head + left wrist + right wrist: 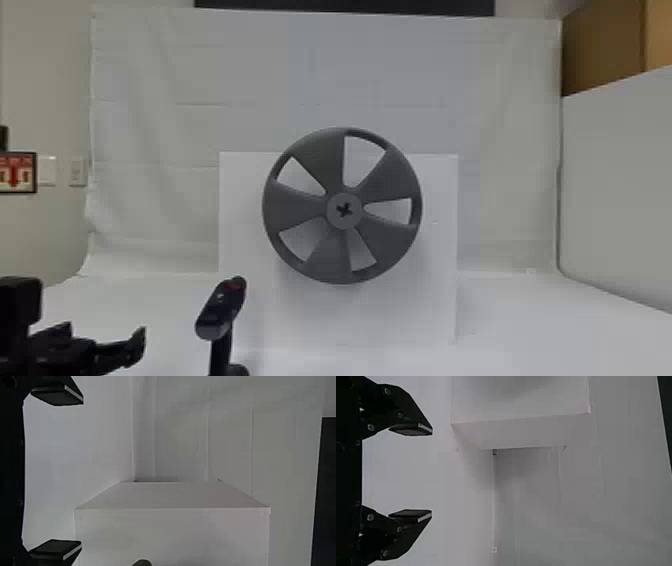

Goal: Grasp the drill and bring into the middle of wheel

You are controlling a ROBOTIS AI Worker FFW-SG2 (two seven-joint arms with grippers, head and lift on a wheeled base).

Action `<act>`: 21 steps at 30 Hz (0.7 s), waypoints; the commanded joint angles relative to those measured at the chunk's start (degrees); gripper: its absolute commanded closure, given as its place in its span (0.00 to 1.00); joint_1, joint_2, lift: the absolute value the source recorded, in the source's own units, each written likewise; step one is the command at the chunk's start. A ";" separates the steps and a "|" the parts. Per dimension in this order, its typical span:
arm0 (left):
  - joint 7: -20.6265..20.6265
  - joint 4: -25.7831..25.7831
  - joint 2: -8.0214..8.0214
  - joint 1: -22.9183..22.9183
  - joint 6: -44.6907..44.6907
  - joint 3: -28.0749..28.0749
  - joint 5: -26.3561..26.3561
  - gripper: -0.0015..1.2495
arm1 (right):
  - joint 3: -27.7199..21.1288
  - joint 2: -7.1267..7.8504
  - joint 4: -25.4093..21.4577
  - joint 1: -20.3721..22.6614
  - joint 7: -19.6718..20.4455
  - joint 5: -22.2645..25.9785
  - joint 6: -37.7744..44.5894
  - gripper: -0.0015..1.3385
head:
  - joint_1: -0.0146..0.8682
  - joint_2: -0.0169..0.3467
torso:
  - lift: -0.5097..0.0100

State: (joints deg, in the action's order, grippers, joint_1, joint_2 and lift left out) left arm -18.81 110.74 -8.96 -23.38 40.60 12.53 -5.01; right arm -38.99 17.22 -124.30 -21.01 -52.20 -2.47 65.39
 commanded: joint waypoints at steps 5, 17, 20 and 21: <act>0.00 0.01 0.00 0.00 0.00 0.21 0.00 0.00 | -0.21 -0.08 0.02 0.00 0.00 0.01 0.00 0.39 | 0.02 0.05 | 0.20; 0.96 0.01 0.35 1.14 -3.87 3.90 -1.23 0.00 | -2.06 -2.11 0.02 -0.18 0.26 -4.56 -4.21 0.39 | 0.02 0.05 | 0.20; 1.40 0.01 0.44 2.11 -8.26 5.48 -2.99 0.00 | -2.58 -2.81 0.02 0.53 3.25 -3.86 -10.02 0.39 | 0.02 0.05 | 0.20; 1.40 0.01 0.44 2.46 -9.76 5.75 -3.34 0.00 | -2.85 -3.16 -0.07 0.97 4.83 -2.28 -12.12 0.39 | 0.02 0.05 | 0.20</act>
State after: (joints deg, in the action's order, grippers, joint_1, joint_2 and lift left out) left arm -17.55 110.74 -8.62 -22.15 36.27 16.55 -6.54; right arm -41.10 15.16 -124.30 -21.08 -50.32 -6.26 60.52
